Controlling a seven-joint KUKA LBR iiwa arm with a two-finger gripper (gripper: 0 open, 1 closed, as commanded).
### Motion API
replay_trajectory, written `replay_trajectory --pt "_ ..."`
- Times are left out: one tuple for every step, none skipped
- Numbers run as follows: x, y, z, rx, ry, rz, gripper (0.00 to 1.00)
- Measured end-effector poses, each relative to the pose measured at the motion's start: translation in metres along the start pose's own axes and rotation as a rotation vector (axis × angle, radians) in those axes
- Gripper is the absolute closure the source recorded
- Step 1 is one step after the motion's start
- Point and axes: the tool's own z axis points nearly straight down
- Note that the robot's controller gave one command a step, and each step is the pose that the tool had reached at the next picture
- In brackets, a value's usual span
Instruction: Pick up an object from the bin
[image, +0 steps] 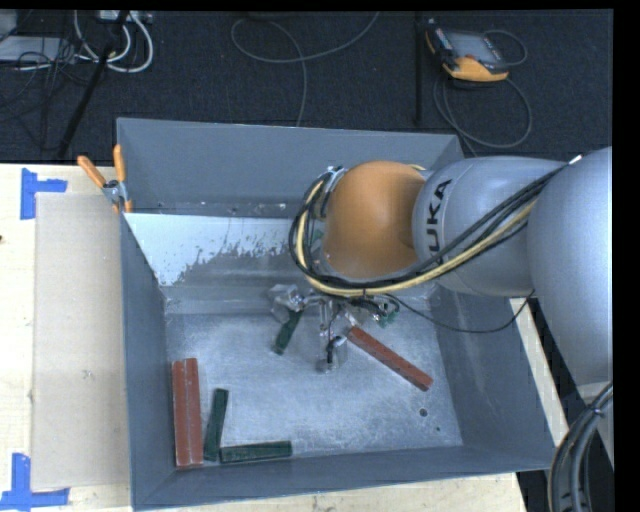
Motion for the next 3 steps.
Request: replay_trajectory --pt "-0.002 -0.001 -0.003 0.001 -0.005 0.004 1.0" --pt "-0.005 0.012 -0.14 0.004 -0.006 -0.118 1.0" --pt "-0.004 0.012 -0.135 -0.002 0.001 -0.114 0.0"
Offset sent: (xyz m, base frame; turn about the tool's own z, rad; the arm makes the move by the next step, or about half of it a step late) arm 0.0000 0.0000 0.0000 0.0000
